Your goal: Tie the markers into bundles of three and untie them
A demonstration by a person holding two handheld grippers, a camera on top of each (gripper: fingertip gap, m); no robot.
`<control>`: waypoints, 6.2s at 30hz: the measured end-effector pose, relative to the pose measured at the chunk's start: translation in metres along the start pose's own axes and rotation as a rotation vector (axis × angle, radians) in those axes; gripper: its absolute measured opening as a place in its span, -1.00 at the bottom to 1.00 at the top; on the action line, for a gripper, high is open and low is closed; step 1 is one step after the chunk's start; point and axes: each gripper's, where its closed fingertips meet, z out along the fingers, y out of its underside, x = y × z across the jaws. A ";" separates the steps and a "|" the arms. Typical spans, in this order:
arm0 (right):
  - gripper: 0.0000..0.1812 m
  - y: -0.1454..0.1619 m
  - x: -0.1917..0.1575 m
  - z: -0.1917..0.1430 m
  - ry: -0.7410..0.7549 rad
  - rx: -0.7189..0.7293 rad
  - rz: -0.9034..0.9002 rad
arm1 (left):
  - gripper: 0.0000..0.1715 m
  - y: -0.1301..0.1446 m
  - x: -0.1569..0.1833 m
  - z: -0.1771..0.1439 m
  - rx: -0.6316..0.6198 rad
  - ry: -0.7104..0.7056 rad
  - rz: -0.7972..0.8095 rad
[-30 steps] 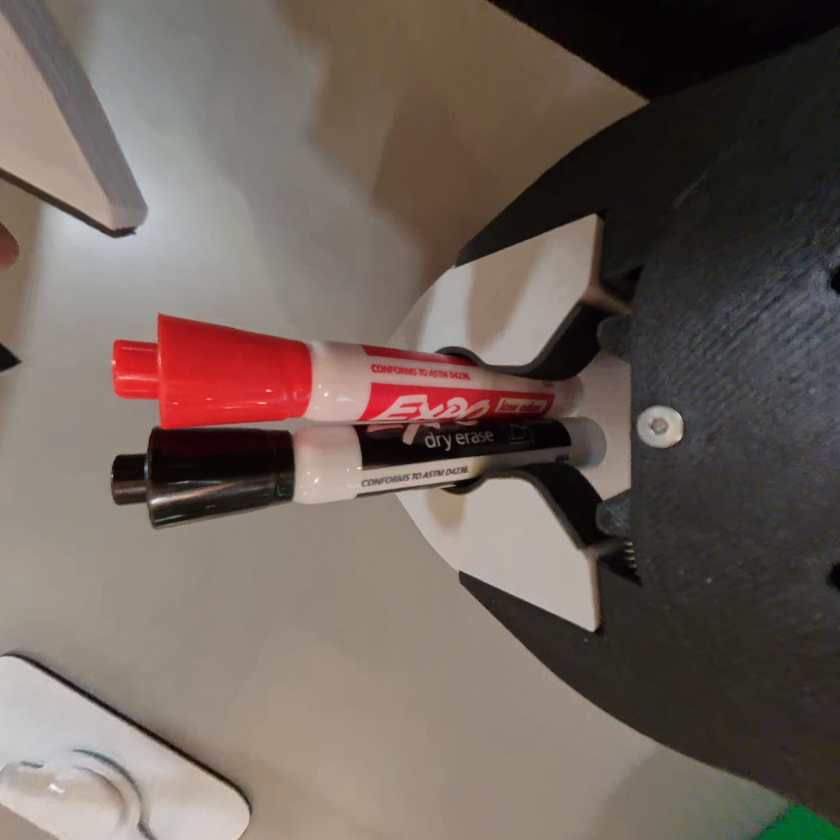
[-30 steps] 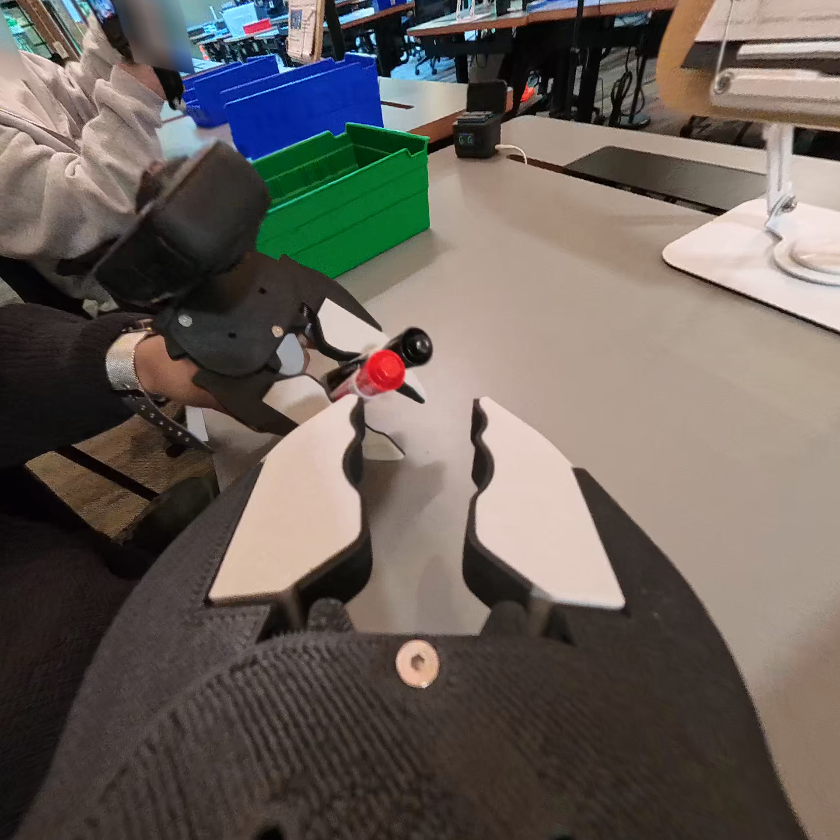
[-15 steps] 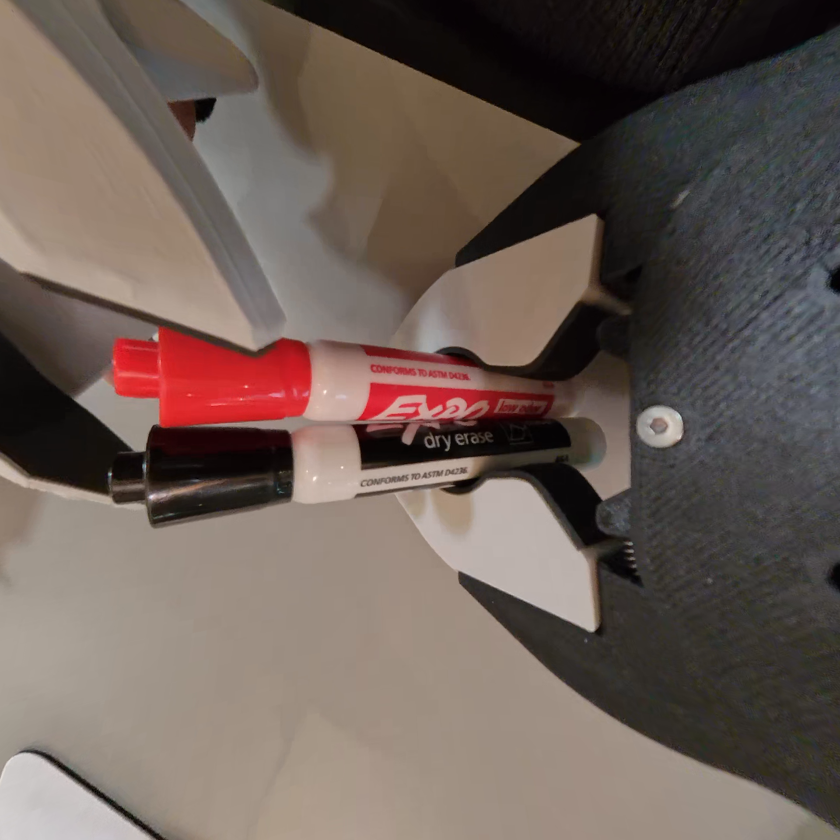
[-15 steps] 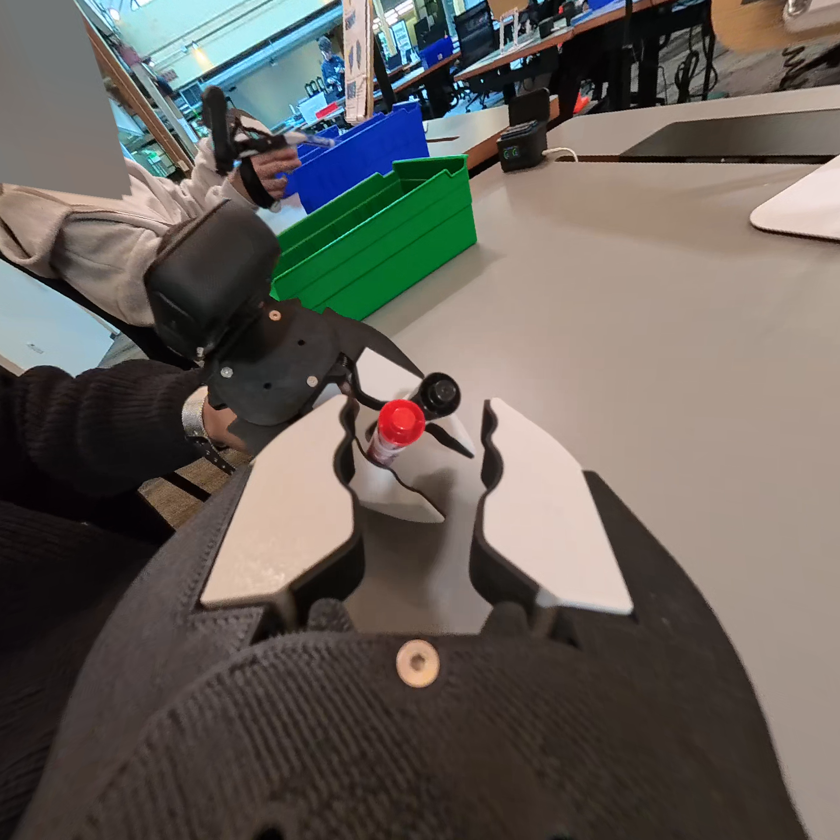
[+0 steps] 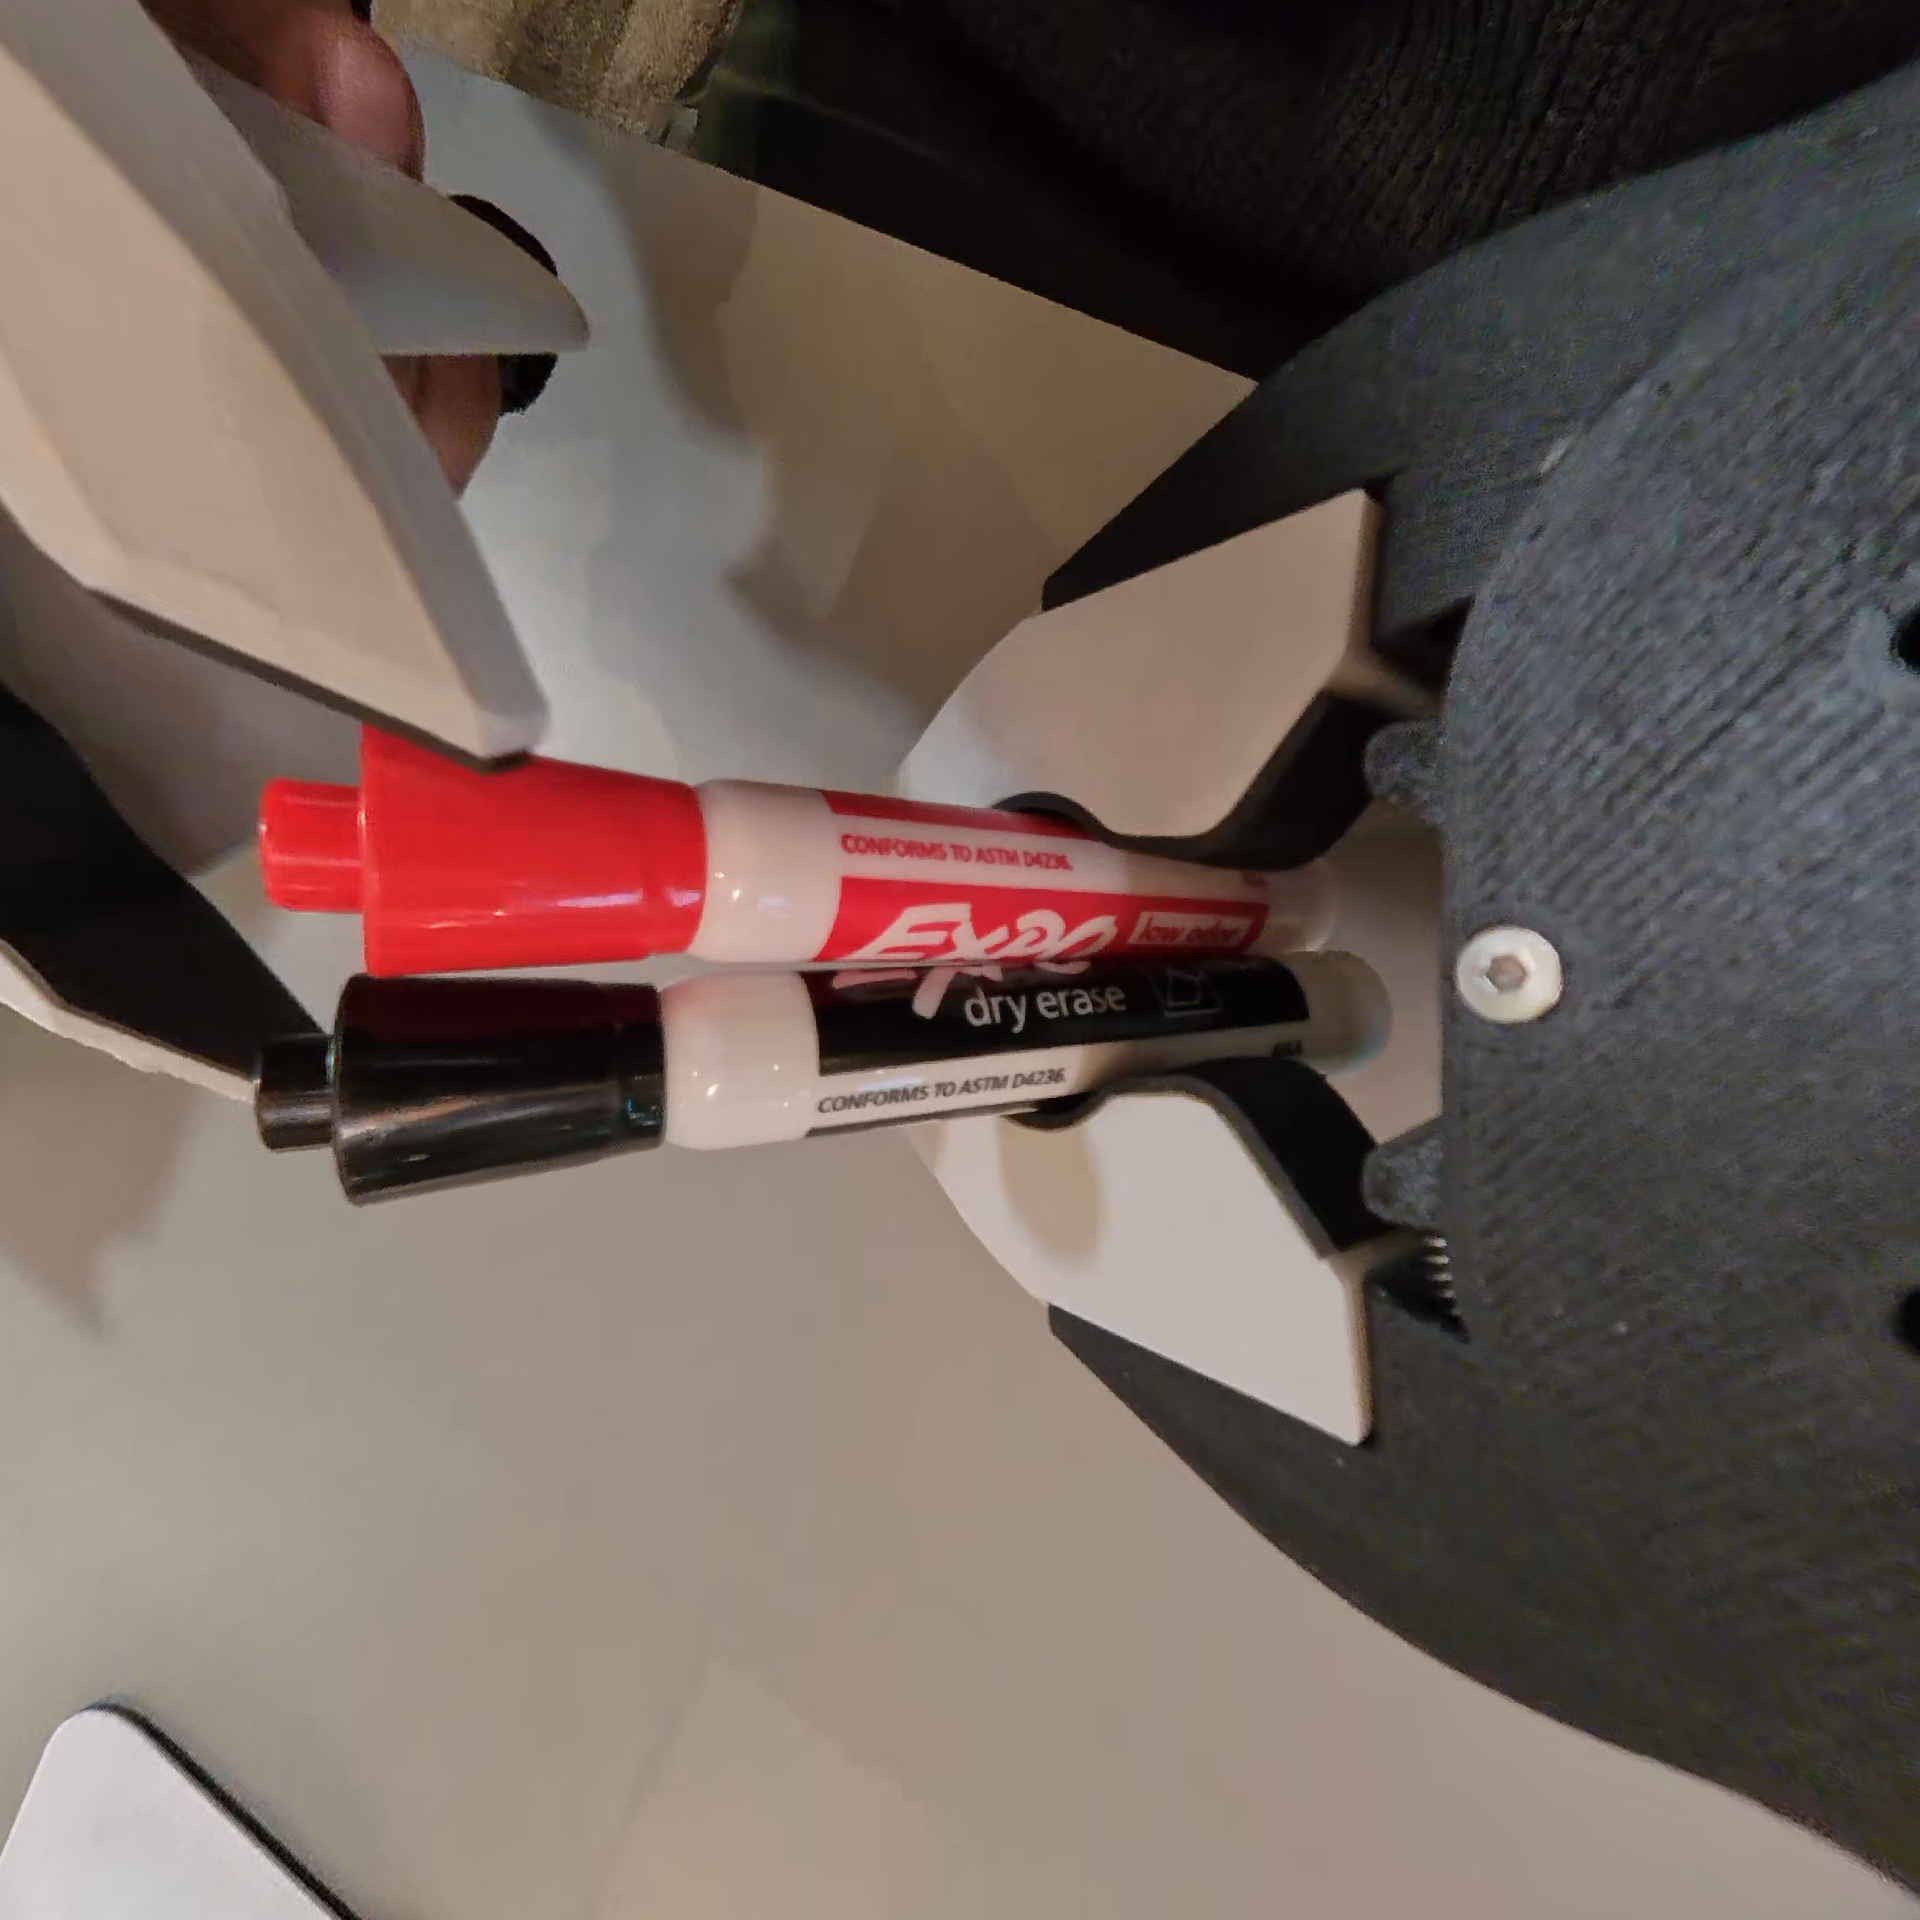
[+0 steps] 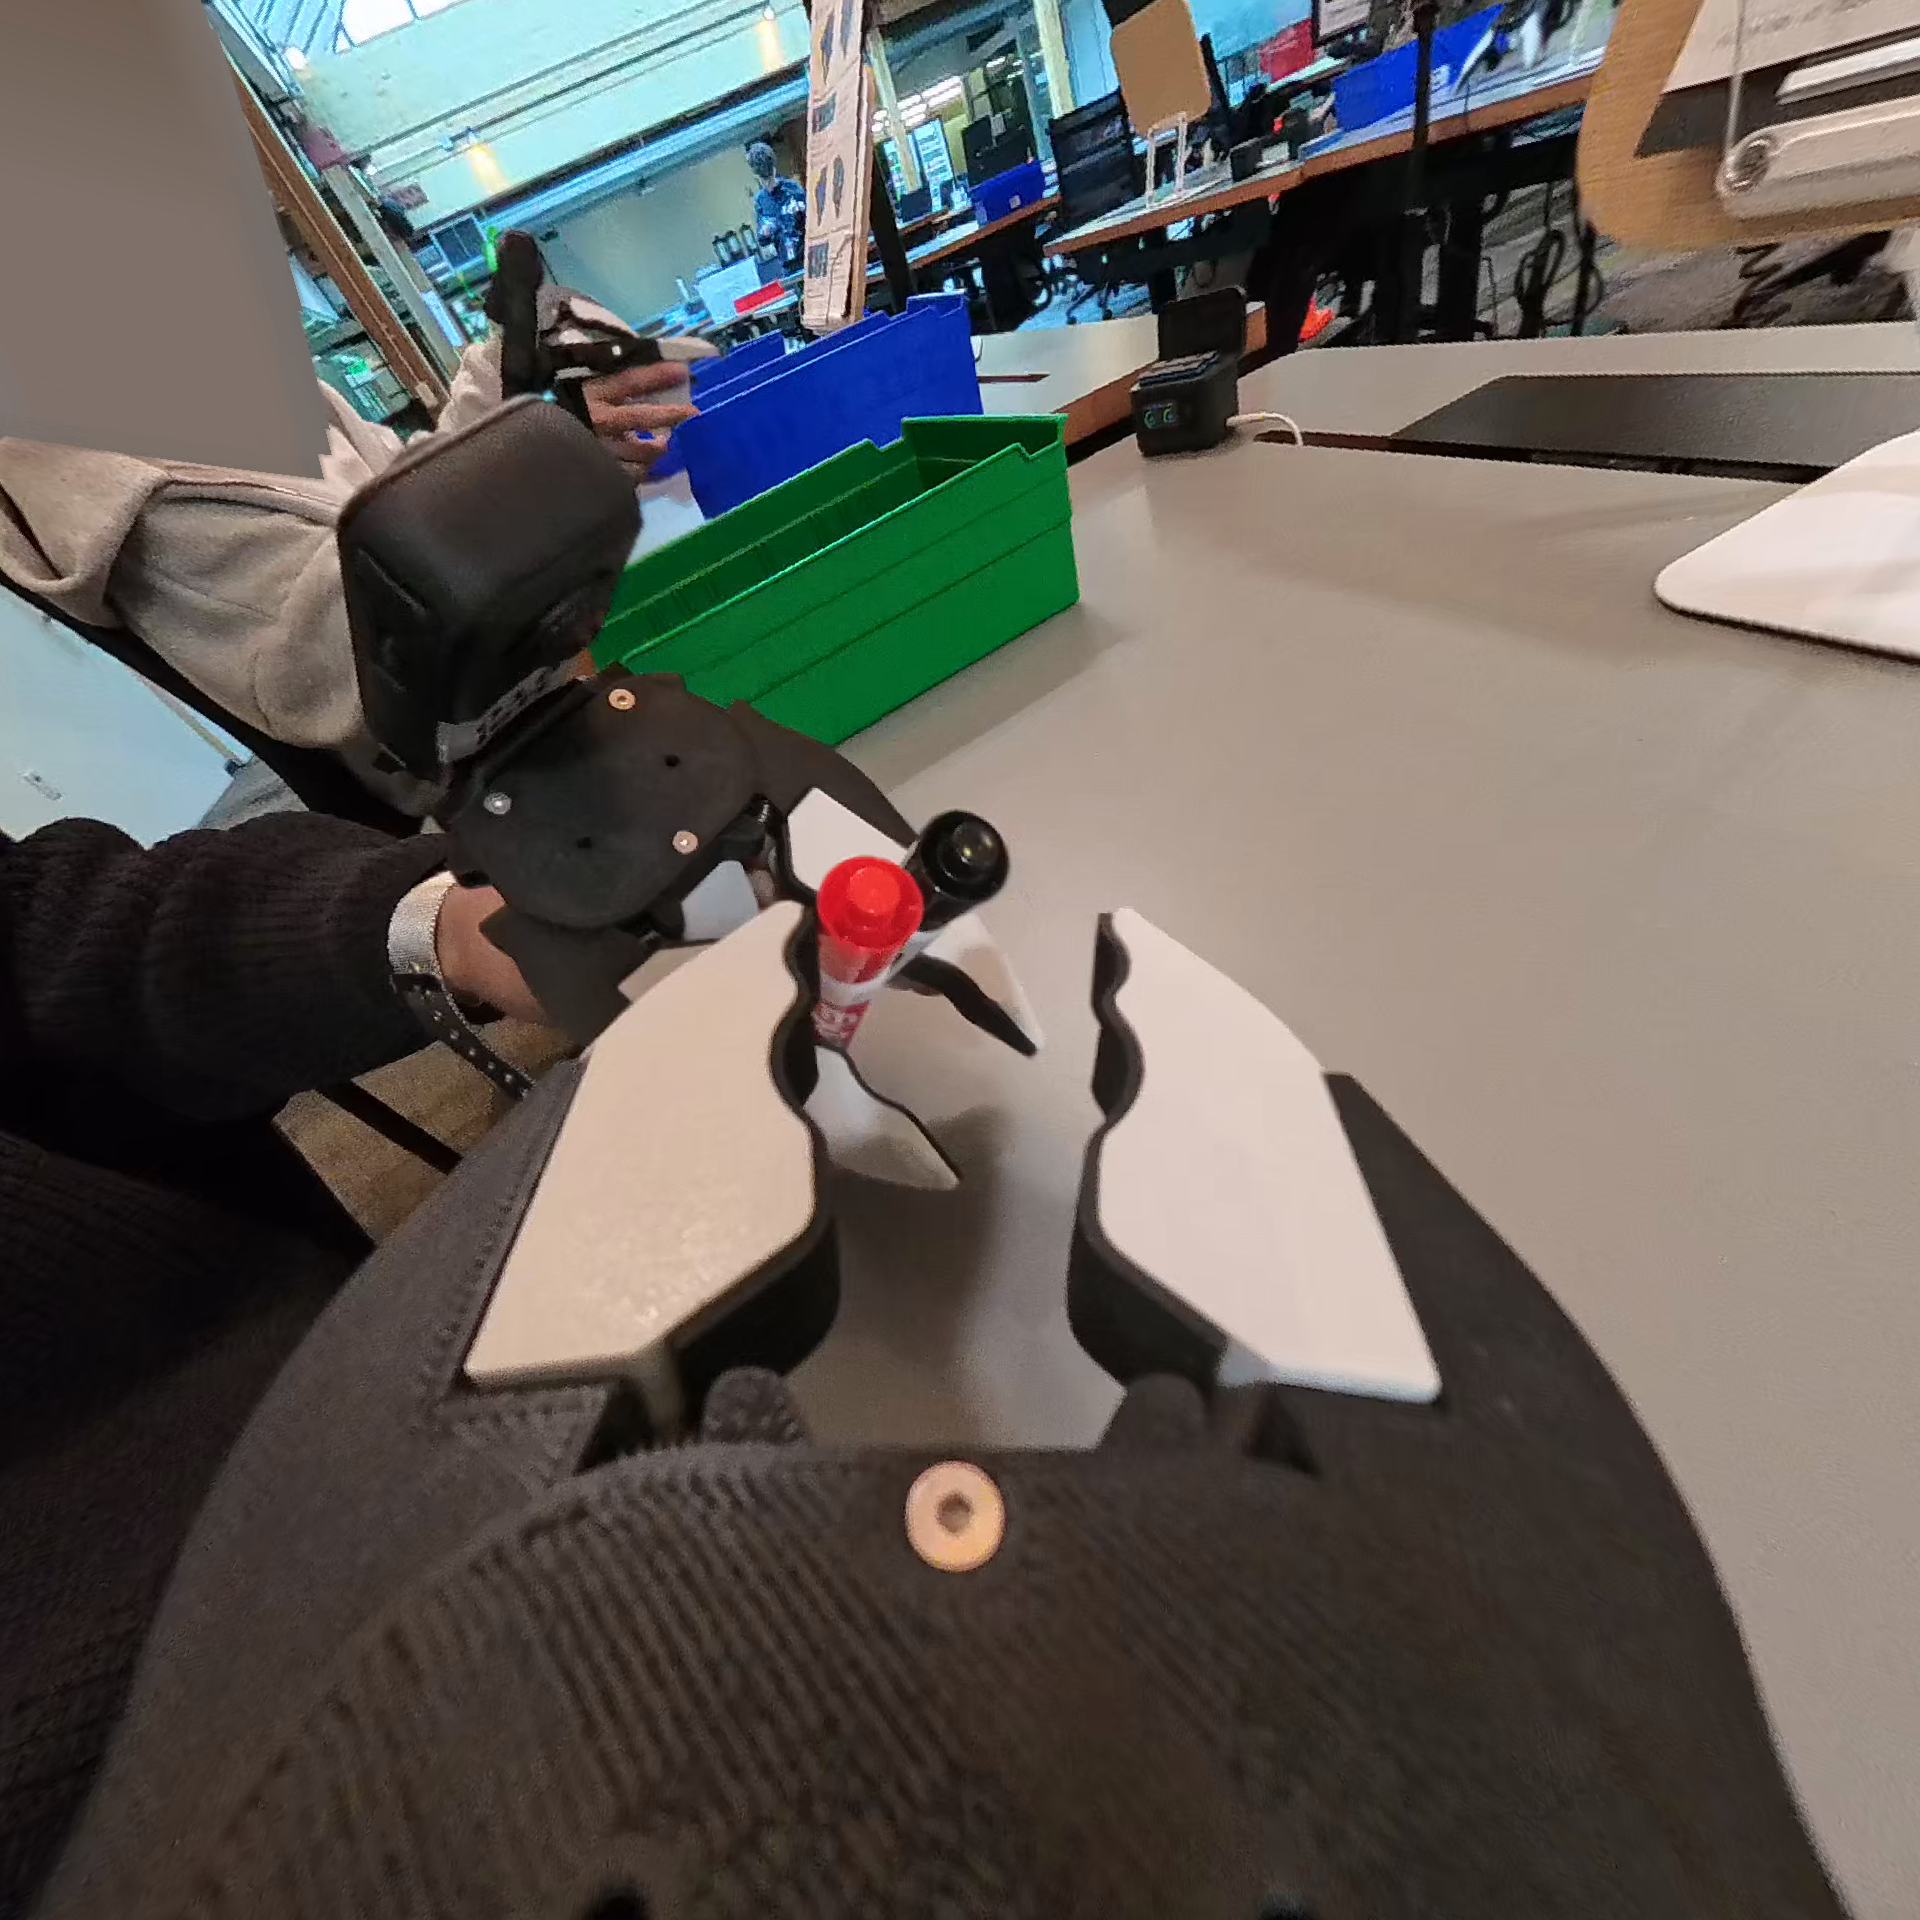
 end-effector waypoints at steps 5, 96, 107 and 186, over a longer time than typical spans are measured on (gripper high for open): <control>-0.44 -0.012 0.004 0.002 -0.012 0.037 -0.018 | -0.49 0.007 -0.006 -0.013 0.009 -0.032 -0.054; -0.80 -0.017 -0.017 -0.035 0.029 0.254 0.097 | -0.48 -0.016 0.055 0.020 -0.128 0.319 -0.060; -0.62 -0.007 -0.020 0.004 -0.110 0.110 0.150 | -0.48 0.011 0.031 -0.001 -0.137 0.187 -0.137; -0.80 0.032 -0.032 0.019 -0.182 -0.136 0.027 | -0.47 0.071 0.037 -0.027 -0.538 0.225 -0.047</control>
